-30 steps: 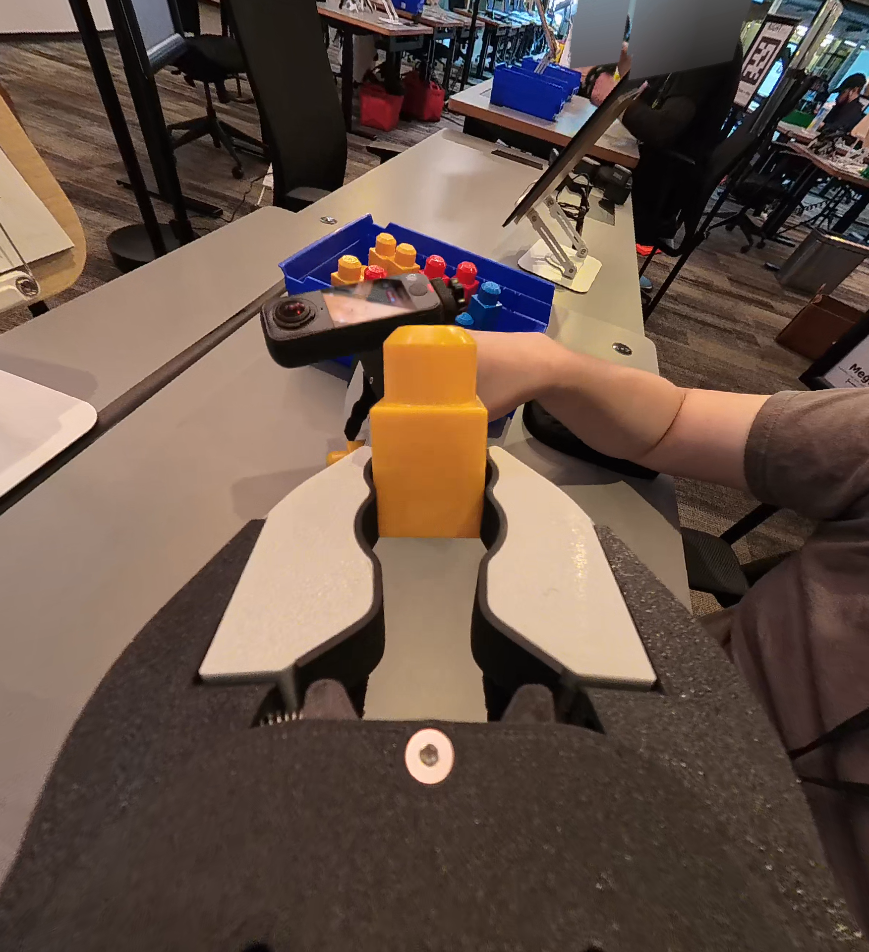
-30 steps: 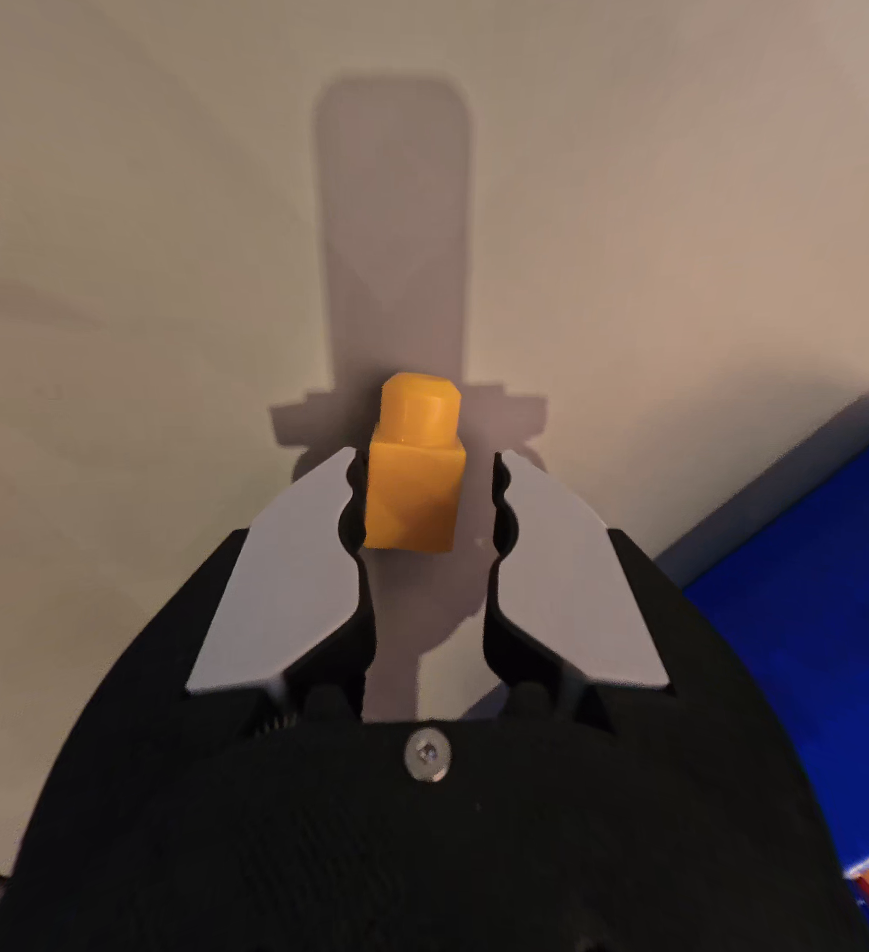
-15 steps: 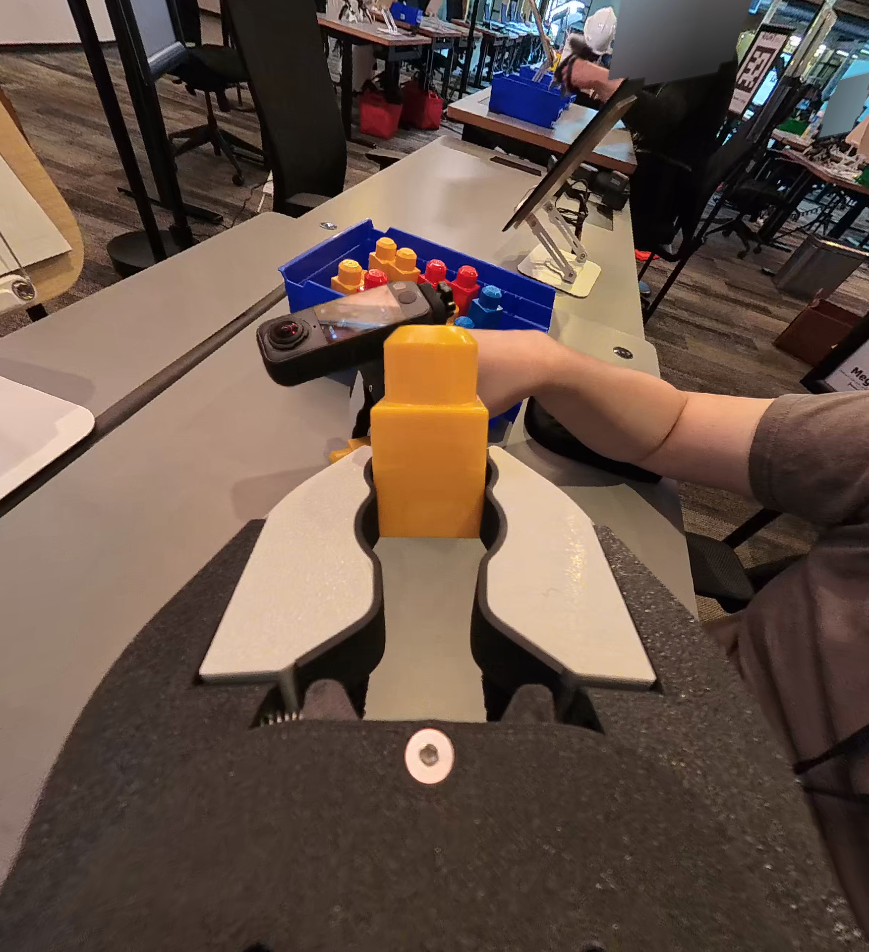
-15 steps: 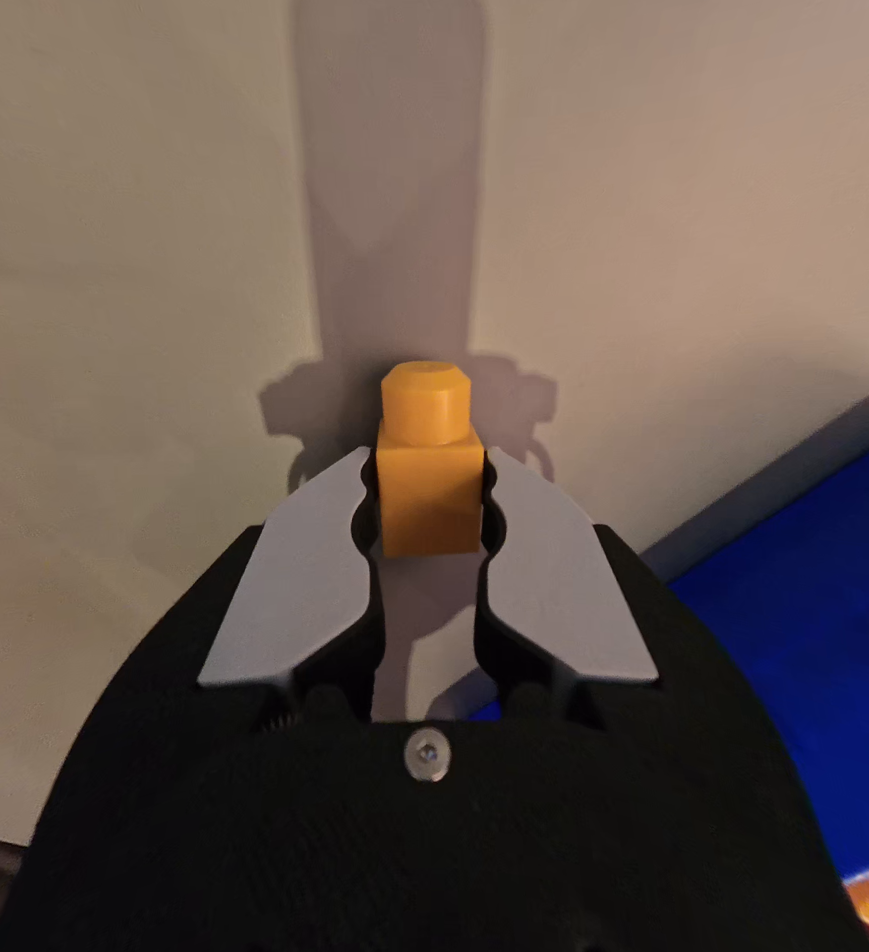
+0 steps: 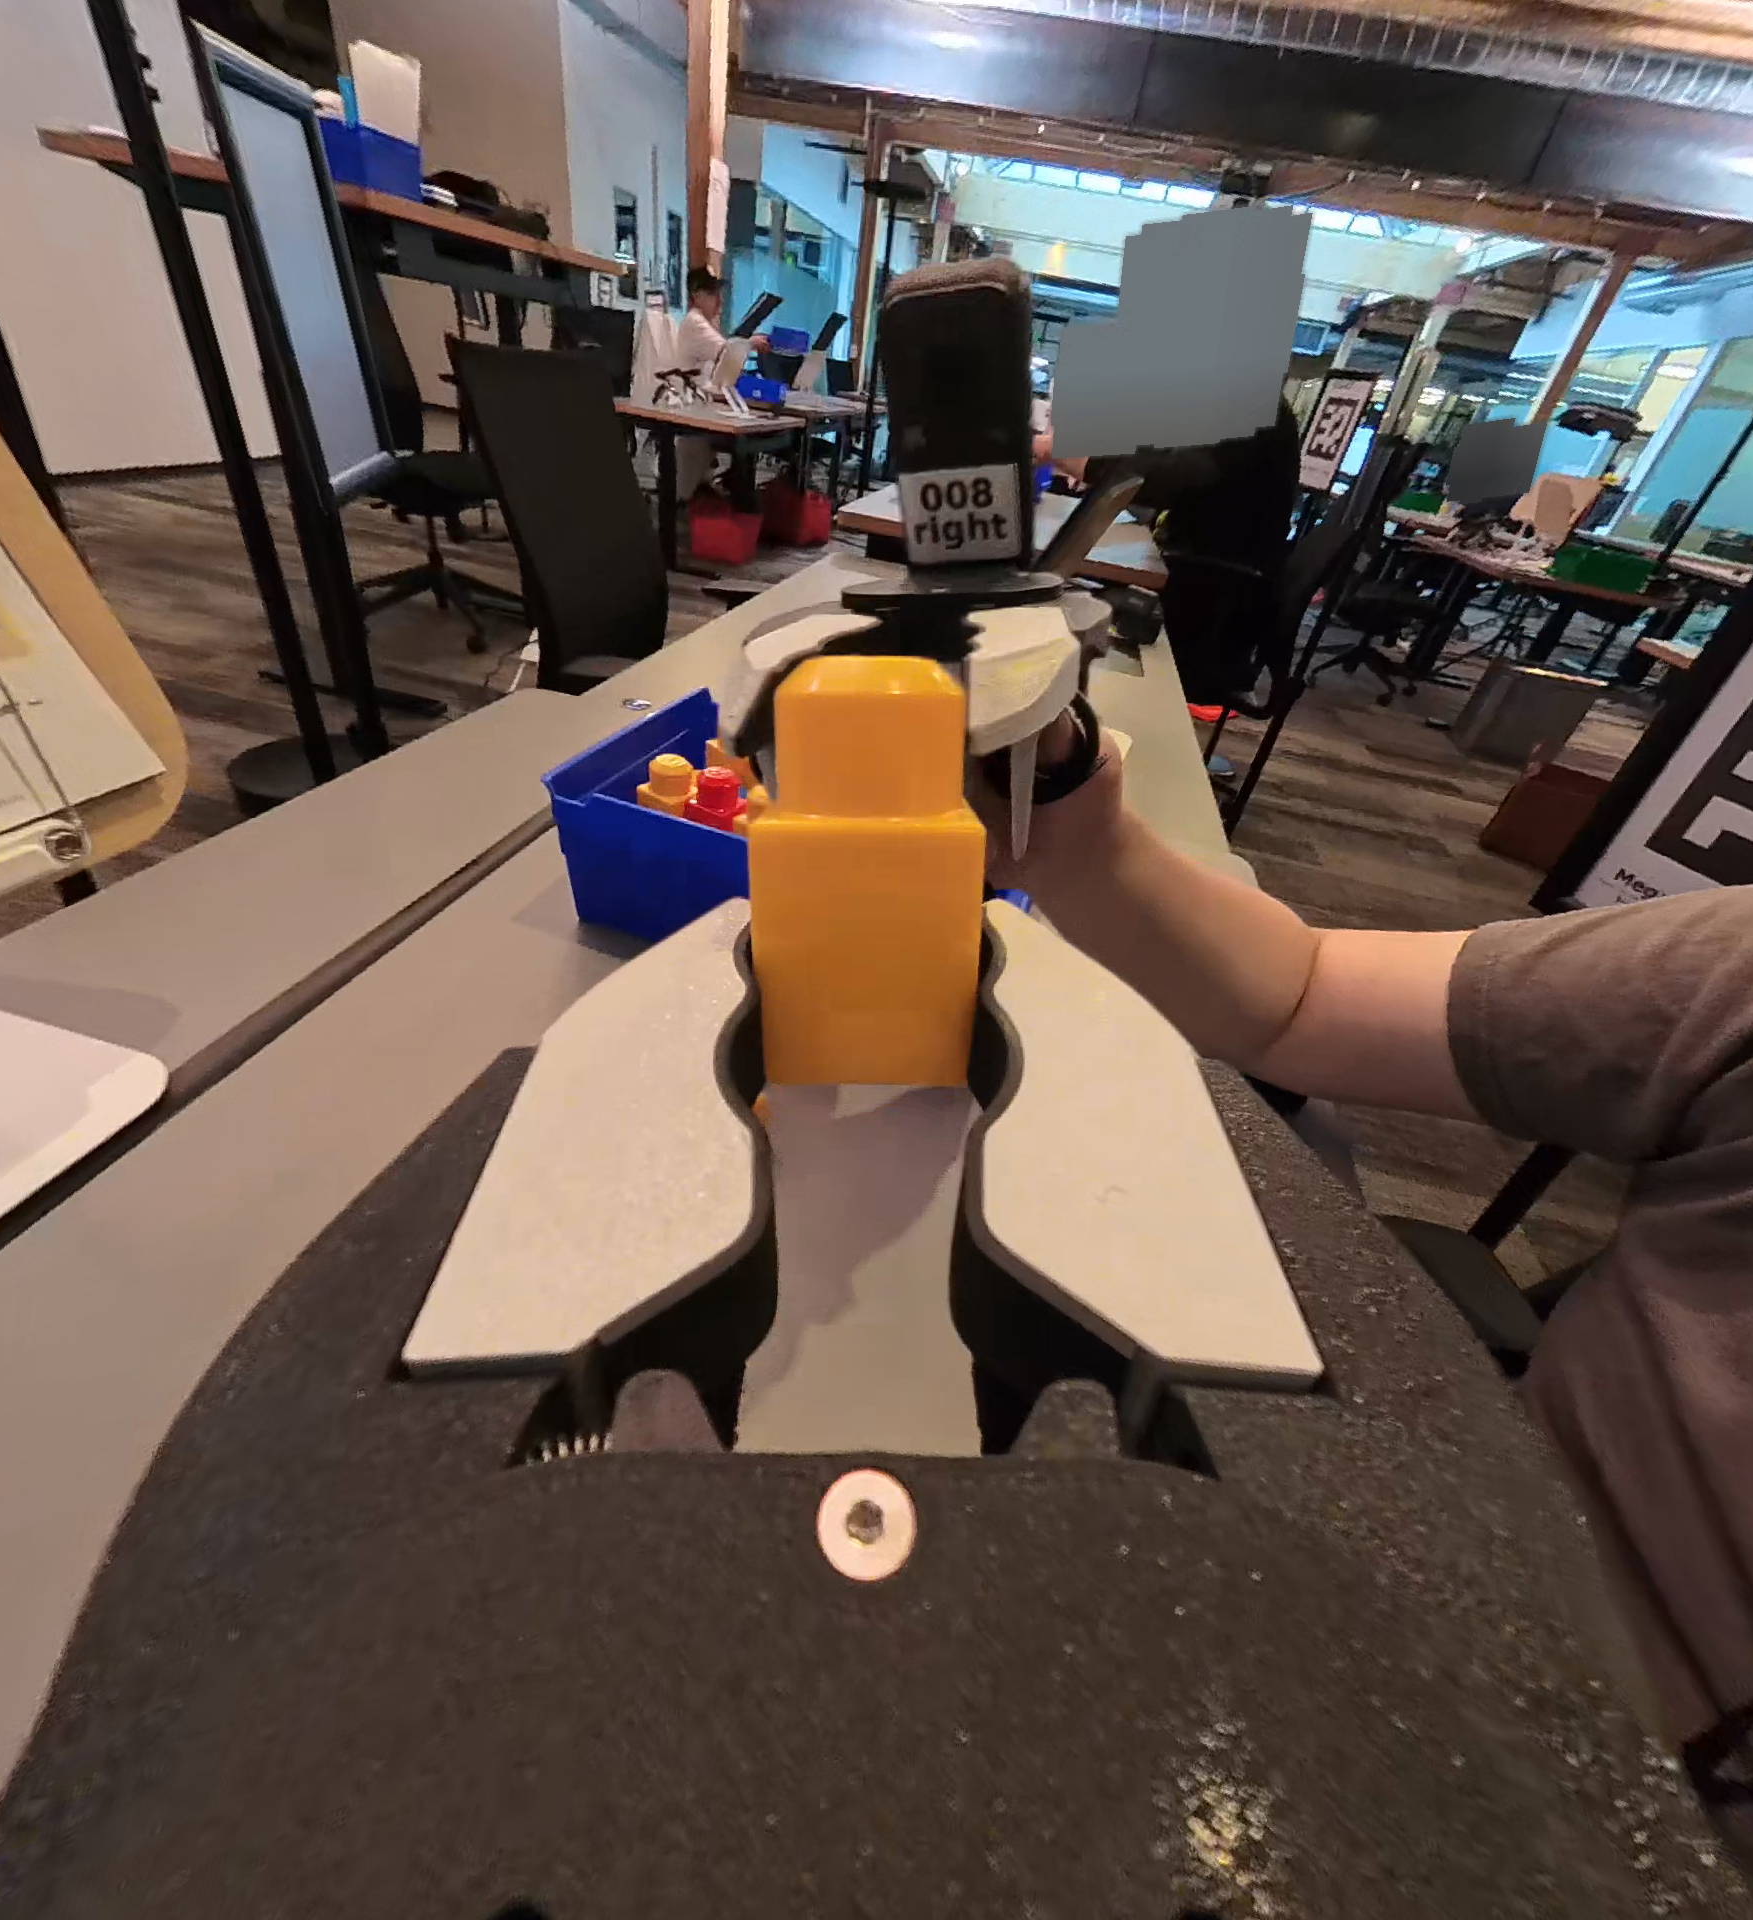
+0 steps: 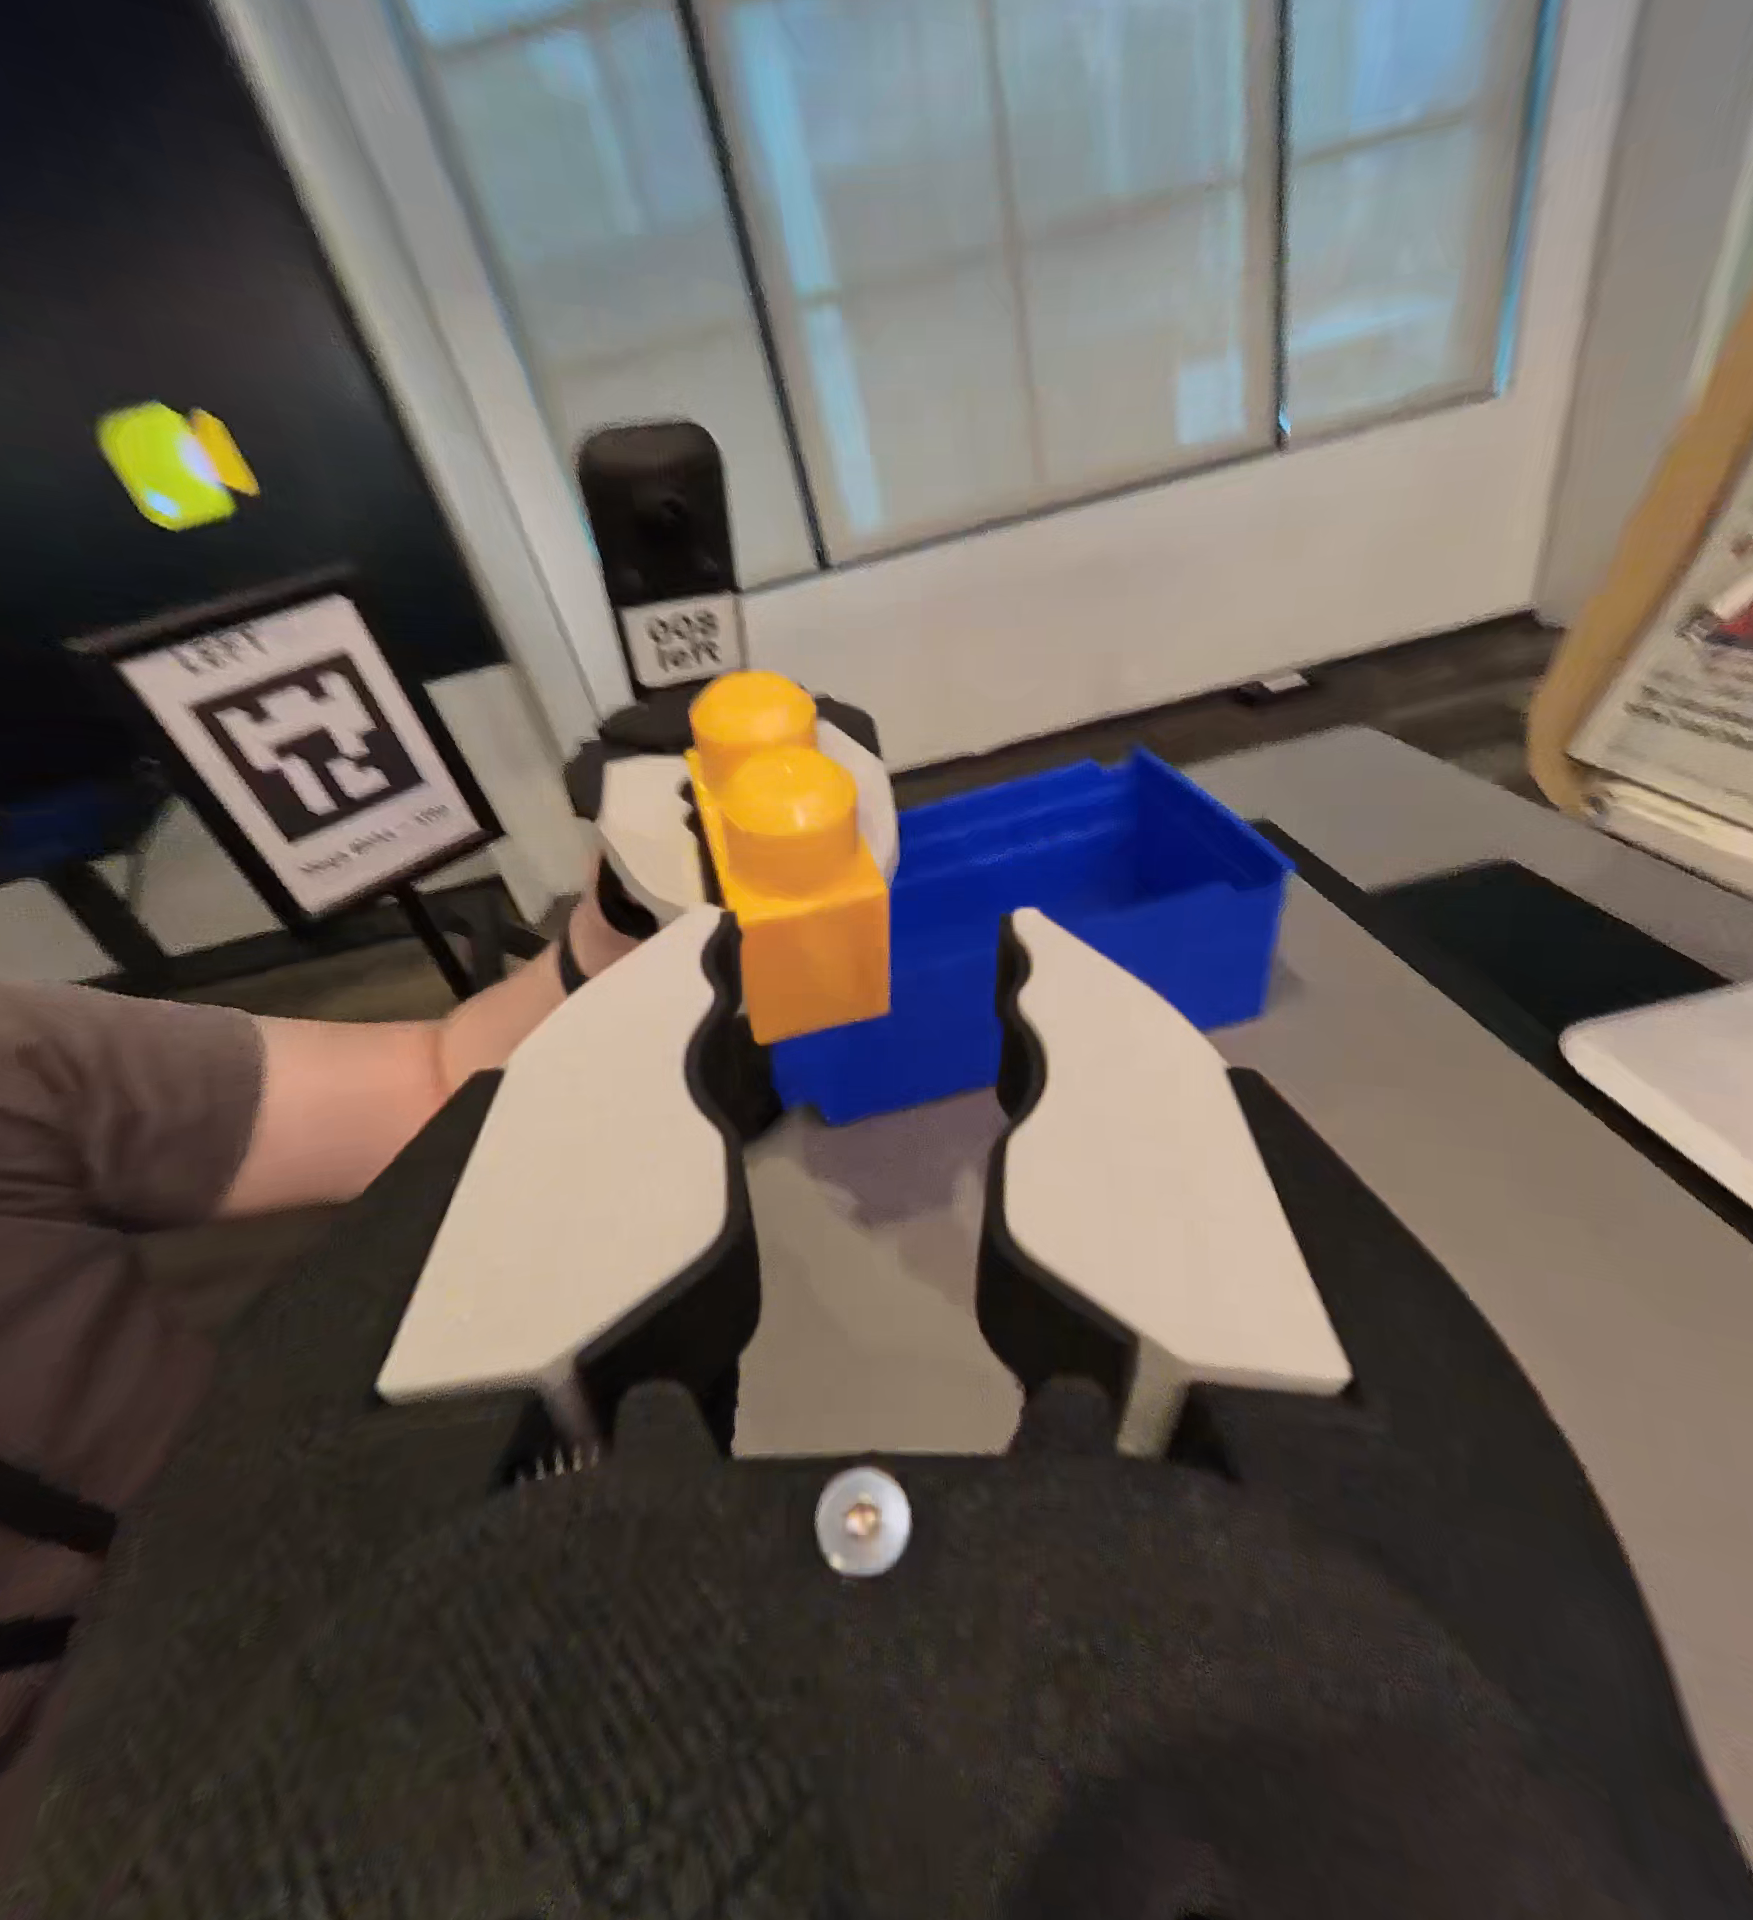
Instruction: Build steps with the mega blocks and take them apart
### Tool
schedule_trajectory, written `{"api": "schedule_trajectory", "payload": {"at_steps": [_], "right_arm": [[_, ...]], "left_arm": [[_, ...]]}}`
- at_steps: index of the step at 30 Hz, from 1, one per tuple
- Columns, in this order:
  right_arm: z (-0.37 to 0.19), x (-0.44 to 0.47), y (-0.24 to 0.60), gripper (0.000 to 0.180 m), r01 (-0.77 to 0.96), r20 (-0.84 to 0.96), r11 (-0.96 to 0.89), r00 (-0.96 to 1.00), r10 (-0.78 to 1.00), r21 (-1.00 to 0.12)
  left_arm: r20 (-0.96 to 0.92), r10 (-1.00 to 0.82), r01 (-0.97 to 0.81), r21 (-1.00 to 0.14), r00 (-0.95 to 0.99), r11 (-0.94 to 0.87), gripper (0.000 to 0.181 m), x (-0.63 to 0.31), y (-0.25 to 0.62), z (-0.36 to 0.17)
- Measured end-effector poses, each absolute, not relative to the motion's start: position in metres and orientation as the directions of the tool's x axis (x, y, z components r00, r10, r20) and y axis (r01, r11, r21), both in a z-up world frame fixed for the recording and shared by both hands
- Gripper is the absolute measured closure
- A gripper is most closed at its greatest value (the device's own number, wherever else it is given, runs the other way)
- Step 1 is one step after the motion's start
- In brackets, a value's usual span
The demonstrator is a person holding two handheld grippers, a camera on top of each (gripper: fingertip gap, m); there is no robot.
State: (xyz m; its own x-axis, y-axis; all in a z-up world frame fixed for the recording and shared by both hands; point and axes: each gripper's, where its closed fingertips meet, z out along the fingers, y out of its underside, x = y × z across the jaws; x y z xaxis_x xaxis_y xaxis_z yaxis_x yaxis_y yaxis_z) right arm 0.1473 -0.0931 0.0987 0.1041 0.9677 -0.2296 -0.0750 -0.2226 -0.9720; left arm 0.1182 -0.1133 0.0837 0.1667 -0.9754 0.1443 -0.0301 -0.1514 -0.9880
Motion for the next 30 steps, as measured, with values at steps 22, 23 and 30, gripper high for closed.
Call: {"api": "schedule_trajectory", "payload": {"at_steps": [22, 23, 30], "right_arm": [[0.075, 0.129, -0.123, 0.143, 0.16, -0.004, -0.011, 0.045, 0.999, -0.987], [0.075, 0.13, -0.123, 0.143, 0.163, -0.004, -0.011, 0.046, 0.999, -0.986], [0.072, 0.13, -0.121, 0.143, 0.175, -0.025, -0.033, 0.045, 0.999, -0.984]], "left_arm": [[0.141, -0.984, -0.183, -0.97, 0.106, -0.158, 0.142, 0.131, -0.129, 0.061], [0.145, -0.984, -0.181, -0.97, 0.105, -0.162, 0.142, 0.131, -0.129, 0.061], [0.168, -0.98, -0.171, -0.968, 0.105, -0.184, 0.142, 0.132, -0.127, 0.06]]}}
